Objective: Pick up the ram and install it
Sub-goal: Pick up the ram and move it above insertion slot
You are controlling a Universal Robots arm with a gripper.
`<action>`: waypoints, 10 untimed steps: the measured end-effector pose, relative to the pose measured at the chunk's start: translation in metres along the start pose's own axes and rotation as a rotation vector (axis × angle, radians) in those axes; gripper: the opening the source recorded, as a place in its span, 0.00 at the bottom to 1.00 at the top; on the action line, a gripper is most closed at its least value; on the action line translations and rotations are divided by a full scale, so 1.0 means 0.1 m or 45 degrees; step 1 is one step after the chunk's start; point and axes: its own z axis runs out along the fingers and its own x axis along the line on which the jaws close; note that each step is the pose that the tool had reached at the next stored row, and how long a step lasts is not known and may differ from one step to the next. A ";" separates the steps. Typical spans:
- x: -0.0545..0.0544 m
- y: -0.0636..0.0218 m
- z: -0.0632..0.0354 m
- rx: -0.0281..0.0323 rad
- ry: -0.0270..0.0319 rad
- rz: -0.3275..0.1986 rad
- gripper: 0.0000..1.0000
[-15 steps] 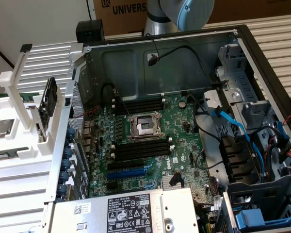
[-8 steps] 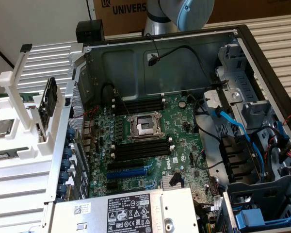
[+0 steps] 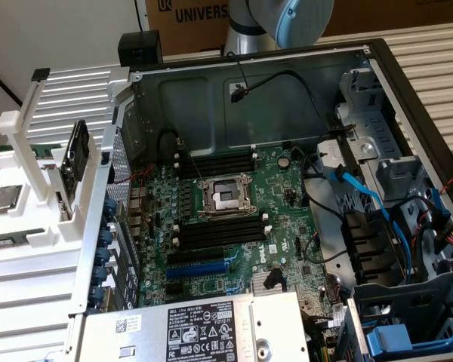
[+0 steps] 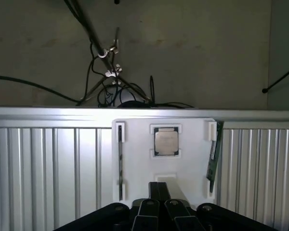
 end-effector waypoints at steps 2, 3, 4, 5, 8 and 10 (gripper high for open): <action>0.00 0.002 0.035 0.0002 0.0004 0.005 0.10; 0.00 0.003 0.055 0.0006 0.0005 0.009 0.10; 0.01 0.004 0.071 0.0007 0.0006 0.012 0.10; 0.01 0.005 0.090 0.0010 0.0006 0.014 0.10; 0.02 0.011 0.145 0.0015 0.0009 0.019 0.10; 0.03 0.012 0.180 0.0010 0.0011 0.019 0.10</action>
